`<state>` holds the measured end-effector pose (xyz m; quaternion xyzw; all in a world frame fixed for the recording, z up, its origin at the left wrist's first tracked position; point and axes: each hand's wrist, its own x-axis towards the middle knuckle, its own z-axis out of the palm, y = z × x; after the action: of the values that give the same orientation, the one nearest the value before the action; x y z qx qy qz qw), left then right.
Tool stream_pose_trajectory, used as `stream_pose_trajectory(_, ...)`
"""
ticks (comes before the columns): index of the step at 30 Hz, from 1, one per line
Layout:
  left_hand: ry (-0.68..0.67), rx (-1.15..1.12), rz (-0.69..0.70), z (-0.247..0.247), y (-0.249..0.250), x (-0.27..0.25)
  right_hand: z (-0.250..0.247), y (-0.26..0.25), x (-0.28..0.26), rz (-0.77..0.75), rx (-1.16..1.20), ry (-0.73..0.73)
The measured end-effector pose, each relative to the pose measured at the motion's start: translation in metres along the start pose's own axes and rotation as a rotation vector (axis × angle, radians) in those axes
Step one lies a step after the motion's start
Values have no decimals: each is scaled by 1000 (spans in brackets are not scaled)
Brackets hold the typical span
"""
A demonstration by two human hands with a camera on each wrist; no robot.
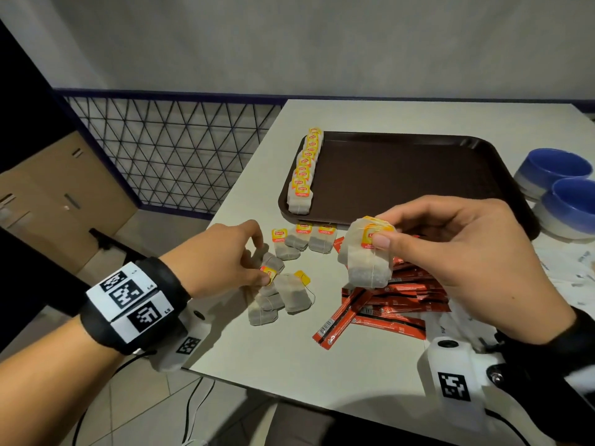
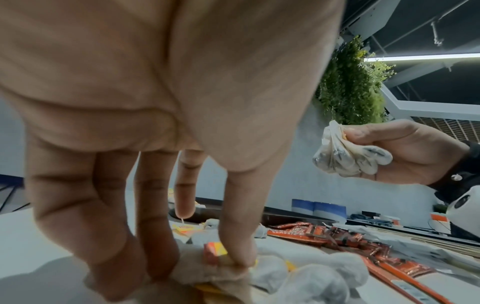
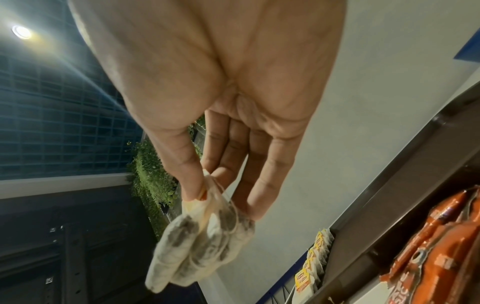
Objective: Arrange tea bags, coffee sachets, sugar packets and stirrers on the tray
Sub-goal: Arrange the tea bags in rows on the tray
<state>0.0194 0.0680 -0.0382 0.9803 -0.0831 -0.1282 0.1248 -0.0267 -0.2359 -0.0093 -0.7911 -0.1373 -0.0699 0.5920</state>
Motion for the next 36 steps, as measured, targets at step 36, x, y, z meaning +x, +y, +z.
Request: stream_pose_trajectory(36, 227, -590, 241, -22, 20, -13, 0, 1, -2, 34, 19, -24)
